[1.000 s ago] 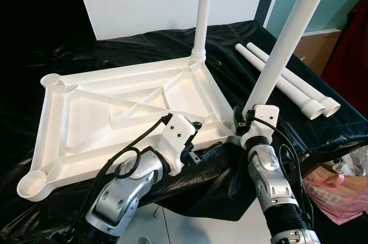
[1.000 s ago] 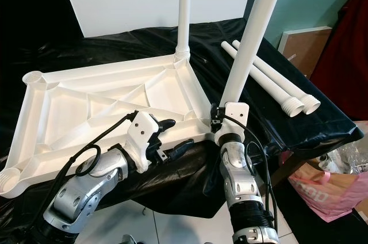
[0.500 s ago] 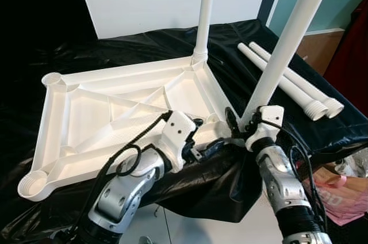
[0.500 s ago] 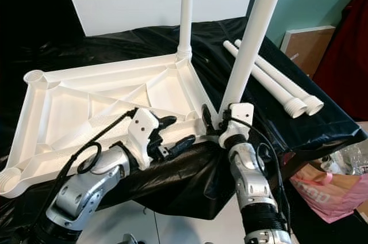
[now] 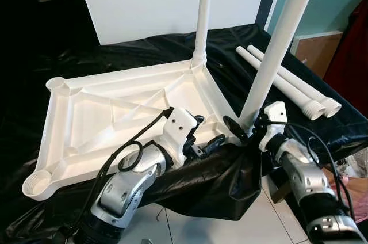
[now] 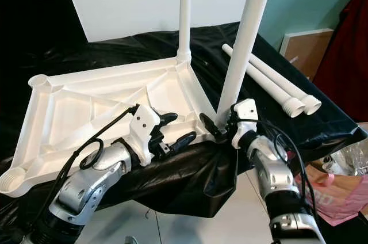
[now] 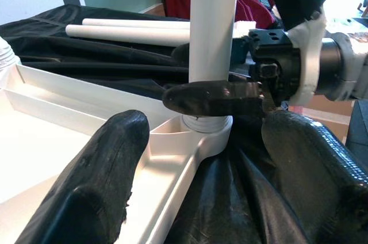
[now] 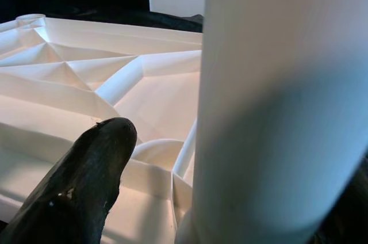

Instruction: Building children table

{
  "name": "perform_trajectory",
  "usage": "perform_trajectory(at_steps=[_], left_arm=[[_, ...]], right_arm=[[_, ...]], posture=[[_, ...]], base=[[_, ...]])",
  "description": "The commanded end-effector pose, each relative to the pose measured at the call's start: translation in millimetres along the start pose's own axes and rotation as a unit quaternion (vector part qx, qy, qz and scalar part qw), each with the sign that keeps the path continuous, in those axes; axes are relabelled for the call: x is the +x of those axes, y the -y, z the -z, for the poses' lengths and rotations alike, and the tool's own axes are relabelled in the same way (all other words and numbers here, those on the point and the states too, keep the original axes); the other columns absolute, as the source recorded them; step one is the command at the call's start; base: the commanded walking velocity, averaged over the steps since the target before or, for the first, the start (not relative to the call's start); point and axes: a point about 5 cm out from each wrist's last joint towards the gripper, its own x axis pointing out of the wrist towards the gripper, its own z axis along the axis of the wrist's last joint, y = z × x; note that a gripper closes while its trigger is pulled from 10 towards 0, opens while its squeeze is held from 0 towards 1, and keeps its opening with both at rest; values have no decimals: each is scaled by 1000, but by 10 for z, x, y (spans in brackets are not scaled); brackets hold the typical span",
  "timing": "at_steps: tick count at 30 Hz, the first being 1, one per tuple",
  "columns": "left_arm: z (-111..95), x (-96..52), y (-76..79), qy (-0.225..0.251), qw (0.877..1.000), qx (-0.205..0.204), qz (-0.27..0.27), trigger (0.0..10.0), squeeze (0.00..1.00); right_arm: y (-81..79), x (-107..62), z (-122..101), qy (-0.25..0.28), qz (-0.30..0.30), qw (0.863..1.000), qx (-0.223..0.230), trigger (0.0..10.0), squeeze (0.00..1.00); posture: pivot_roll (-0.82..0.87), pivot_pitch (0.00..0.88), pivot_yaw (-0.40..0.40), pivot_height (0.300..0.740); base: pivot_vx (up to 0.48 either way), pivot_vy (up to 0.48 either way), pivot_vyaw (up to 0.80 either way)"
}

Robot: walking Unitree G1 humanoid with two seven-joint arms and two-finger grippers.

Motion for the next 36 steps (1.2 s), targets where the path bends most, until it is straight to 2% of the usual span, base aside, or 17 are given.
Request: perform_trajectory(at_steps=[1, 2, 3, 4, 16, 17, 18, 23, 27, 34, 36], left_arm=[[18, 10, 20, -3, 999, 2, 34, 10000, 0], [18, 10, 20, -3, 999, 2, 34, 10000, 0], [17, 10, 17, -3, 999, 2, 33, 10000, 0], [14, 9, 16, -2, 999, 2, 32, 10000, 0], [18, -3, 19, -2, 1000, 2, 31, 10000, 0], [20, -5, 22, -3, 999, 2, 32, 10000, 0], [22, -6, 24, -3, 999, 2, 32, 10000, 0], [28, -14, 35, -4, 999, 0, 32, 10000, 0], [44, -30, 39, -7, 999, -2, 31, 10000, 0], [59, -34, 47, -10, 1000, -2, 29, 10000, 0], [60, -38, 50, -10, 1000, -5, 27, 10000, 0]], right_arm=[[-9, 7, 48, -13, -18, 1000, -10, 10000, 0], [-9, 7, 48, -13, -18, 1000, -10, 10000, 0], [6, 7, 63, -16, -18, 1000, -10, 2275, 0], [20, 3, 79, -20, -23, 999, -9, 0, 0], [25, -41, 224, -44, -41, 998, 11, 0, 0], [20, -43, 239, -47, -35, 998, 13, 7098, 0], [18, -43, 250, -47, -30, 998, 15, 10000, 0], [10, -43, 274, -43, 1, 999, 28, 10000, 0], [27, -35, 345, -66, 80, 994, 21, 10000, 0], [-34, -39, 396, -68, 128, 989, 38, 10000, 0], [-72, -43, 440, -77, 200, 975, 59, 10000, 0]], posture=[[-39, 0, -7, 740], [-39, 0, -7, 740], [-36, 0, -7, 740], [-35, 0, -7, 740], [-33, 0, -7, 740], [-33, 0, -6, 740], [-33, 0, -6, 740], [-32, 0, -3, 740], [-31, 0, -5, 740], [-30, 4, -6, 740], [-24, 9, -7, 740]], base=[[0, 0, 0], [0, 0, 0], [0, 0, 0], [0, 0, 0], [0, 0, 0], [0, 0, 0], [0, 0, 0], [0, 0, 0], [0, 0, 0], [0, 0, 0], [0, 0, 0]])
